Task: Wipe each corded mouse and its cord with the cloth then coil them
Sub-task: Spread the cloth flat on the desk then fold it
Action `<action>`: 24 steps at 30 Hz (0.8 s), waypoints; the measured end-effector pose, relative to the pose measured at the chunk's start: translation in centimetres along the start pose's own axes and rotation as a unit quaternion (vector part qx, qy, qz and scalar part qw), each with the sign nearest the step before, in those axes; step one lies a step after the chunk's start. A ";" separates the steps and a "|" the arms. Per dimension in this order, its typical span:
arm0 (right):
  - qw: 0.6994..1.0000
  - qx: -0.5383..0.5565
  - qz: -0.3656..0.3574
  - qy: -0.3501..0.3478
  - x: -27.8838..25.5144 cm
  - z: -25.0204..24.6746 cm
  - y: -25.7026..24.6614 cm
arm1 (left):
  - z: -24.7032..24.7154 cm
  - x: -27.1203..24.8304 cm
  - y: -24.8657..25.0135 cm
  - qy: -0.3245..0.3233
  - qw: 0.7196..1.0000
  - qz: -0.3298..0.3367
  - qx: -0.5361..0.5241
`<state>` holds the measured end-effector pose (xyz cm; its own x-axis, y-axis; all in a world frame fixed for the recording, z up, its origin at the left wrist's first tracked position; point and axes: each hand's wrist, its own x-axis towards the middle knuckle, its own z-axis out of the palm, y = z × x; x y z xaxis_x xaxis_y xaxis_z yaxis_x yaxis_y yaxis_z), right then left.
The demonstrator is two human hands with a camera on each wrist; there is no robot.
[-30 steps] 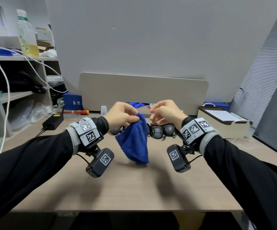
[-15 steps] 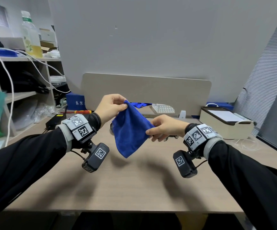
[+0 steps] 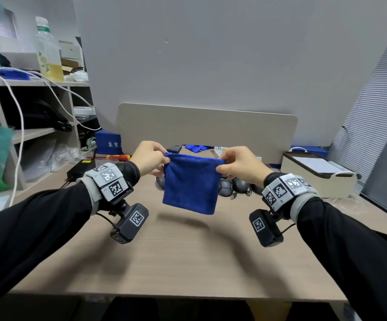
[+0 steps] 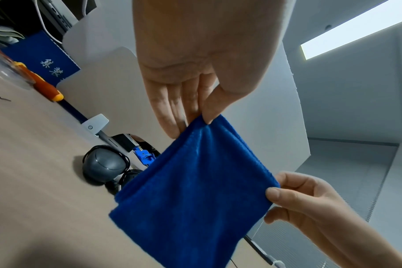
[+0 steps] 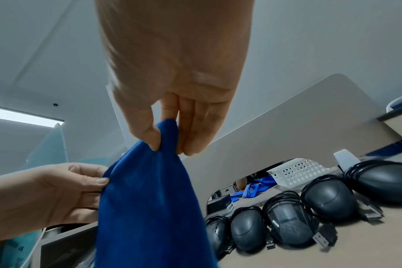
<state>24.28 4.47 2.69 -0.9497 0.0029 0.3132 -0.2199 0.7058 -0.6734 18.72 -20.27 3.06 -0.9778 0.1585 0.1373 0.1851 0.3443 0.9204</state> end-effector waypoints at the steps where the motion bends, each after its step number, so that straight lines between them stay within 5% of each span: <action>1: 0.999 0.046 0.013 -0.010 -0.1 -0.1 -0.2 | -0.2 0.0 0.0 -0.021 0.999 -0.038 -0.025; 6: 0.960 0.229 0.119 -0.110 -0.1 -1.4 -0.2 | -1.1 0.0 0.2 -0.171 0.957 -0.190 -0.137; 11: 0.956 0.025 0.190 -0.222 -0.1 2.2 3.2 | 1.1 0.8 -4.7 -0.218 0.945 -0.233 0.073; 15: 0.942 -0.105 0.183 -0.260 -0.2 4.0 5.4 | 2.3 1.0 -8.1 -0.200 0.924 -0.118 0.304; 17: 0.924 -0.113 0.174 -0.321 -0.4 3.8 5.0 | 2.3 0.9 -7.9 -0.286 0.904 -0.084 0.305; 20: 0.867 -0.153 0.187 -0.437 -1.2 4.4 3.3 | 2.9 -1.0 -6.2 -0.412 0.844 -0.028 0.343; 22: 0.825 -0.201 0.195 -0.491 -1.9 5.7 2.8 | 4.2 -2.4 -6.0 -0.433 0.806 0.027 0.401; 24: 0.814 -0.241 0.178 -0.498 -2.7 6.8 2.5 | 5.2 -3.0 -6.5 -0.438 0.766 0.068 0.467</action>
<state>24.73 1.42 -4.42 -0.6971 -0.1384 -0.7035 -0.0072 0.9825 -0.1862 21.01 -18.18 -5.22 -0.5780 0.6707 -0.4648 0.6688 0.7157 0.2012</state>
